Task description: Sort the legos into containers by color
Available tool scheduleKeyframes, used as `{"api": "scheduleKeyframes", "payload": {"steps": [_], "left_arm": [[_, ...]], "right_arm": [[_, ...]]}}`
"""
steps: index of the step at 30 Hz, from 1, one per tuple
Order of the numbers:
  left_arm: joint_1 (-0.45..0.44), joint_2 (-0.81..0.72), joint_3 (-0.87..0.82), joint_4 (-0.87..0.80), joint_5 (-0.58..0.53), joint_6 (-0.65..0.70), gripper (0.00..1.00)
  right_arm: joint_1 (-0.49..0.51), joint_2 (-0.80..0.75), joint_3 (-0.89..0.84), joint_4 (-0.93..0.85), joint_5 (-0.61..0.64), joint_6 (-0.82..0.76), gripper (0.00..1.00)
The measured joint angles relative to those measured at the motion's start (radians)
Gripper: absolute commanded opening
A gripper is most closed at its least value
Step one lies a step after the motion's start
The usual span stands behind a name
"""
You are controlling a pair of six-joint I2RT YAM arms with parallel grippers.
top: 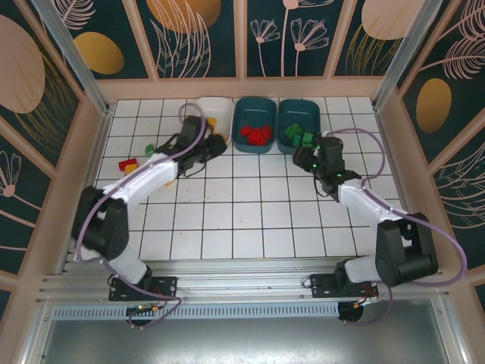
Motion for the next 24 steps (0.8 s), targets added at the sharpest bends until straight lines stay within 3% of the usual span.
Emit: {"api": "scheduleKeyframes", "payload": {"steps": [5,15,21,24], "left_arm": [[-0.08,0.257,0.333,0.027,0.119,0.064,0.08],[-0.156,0.754,0.987,-0.003,0.35,0.133,0.11],[-0.161,0.903,1.126,-0.007,0.393,0.106,0.14],[-0.16,0.937,1.144,-0.013,0.401,0.095,0.24]], "right_arm": [[-0.091,-0.091,-0.056,-0.006,0.018,0.035,0.59],[-0.169,-0.163,-0.118,-0.007,0.018,0.05,0.59],[-0.196,-0.193,-0.137,-0.01,0.005,0.049,0.59],[-0.203,-0.206,-0.139,-0.009,-0.002,0.049,0.59]]}}
